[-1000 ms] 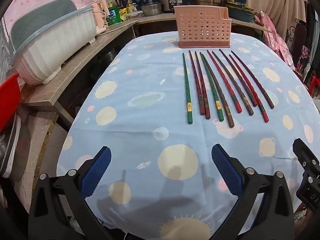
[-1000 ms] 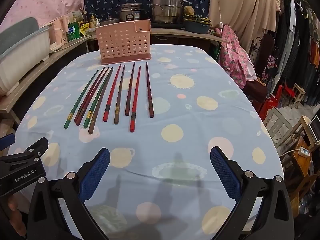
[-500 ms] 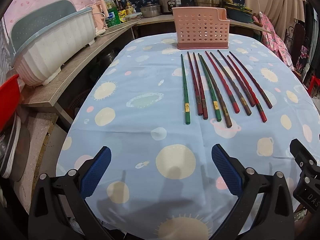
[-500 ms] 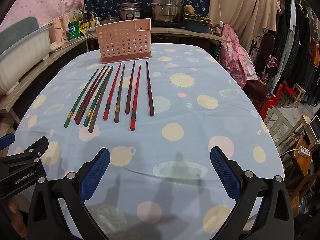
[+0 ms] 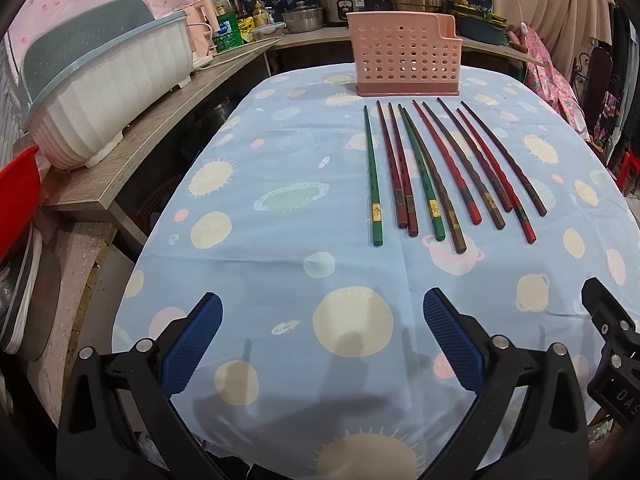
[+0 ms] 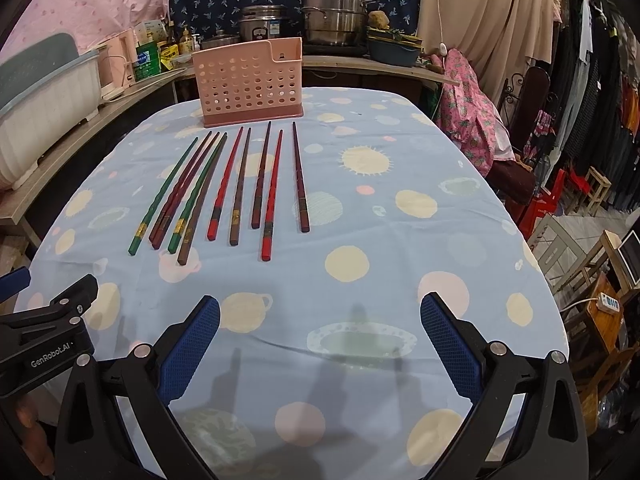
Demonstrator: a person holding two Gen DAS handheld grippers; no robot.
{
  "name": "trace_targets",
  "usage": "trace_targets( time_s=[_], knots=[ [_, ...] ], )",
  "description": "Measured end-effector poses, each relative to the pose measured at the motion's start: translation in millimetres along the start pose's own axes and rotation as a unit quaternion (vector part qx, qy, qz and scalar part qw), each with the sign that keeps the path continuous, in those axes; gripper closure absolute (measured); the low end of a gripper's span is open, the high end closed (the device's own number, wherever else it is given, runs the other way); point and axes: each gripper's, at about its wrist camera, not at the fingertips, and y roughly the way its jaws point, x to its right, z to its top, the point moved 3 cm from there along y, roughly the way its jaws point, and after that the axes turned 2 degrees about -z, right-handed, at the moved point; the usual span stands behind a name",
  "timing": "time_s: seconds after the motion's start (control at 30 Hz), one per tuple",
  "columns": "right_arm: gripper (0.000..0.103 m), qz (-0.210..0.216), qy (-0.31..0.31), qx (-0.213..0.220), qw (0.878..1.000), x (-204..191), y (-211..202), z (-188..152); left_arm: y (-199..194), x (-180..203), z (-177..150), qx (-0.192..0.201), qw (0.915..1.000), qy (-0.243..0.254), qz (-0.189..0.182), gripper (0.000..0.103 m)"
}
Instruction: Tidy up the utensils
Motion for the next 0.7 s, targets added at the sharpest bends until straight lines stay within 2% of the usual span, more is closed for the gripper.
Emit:
trace_targets(
  time_s=[0.7],
  knots=[
    [0.007,0.001,-0.006,0.000,1.000,-6.4,-0.2,-0.9,0.4,1.1,0.0,-0.001,1.0000,0.001,-0.001,0.007]
  ],
)
